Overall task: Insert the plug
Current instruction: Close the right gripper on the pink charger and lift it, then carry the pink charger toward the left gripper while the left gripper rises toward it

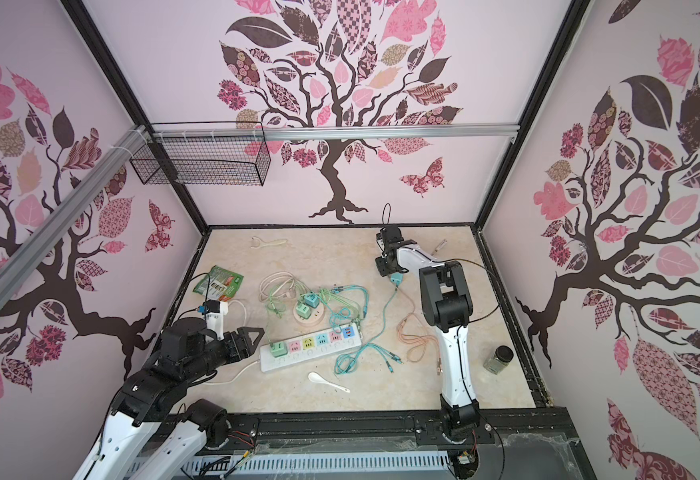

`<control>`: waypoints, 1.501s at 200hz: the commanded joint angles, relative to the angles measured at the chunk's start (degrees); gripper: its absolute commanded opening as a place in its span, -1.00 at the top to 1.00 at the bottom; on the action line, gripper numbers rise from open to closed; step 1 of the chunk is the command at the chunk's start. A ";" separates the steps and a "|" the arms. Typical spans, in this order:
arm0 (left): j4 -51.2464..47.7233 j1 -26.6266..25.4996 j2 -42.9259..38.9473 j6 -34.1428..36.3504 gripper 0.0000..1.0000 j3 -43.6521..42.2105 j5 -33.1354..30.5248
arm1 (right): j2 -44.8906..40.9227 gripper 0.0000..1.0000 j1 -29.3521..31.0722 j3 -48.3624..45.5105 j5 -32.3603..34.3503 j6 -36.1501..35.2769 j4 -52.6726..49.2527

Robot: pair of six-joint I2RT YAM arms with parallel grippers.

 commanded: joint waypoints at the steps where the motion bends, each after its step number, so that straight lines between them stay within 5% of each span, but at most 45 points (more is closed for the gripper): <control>1: 1.54 0.29 0.23 0.72 -0.41 0.86 0.47 | -2.64 0.16 -0.10 -0.37 -2.79 0.07 0.92; 91: 3.70 0.29 1.53 0.62 -0.41 0.57 2.66 | -19.10 0.27 -0.09 -8.88 -9.80 2.32 4.81; 161: 11.77 0.30 4.00 -1.08 -0.43 0.38 11.13 | -34.38 0.31 1.15 -19.68 -15.99 5.30 9.63; 300: 29.71 0.24 15.43 -8.63 -0.53 2.62 30.94 | -55.40 0.26 20.25 -38.50 -18.50 -5.42 14.59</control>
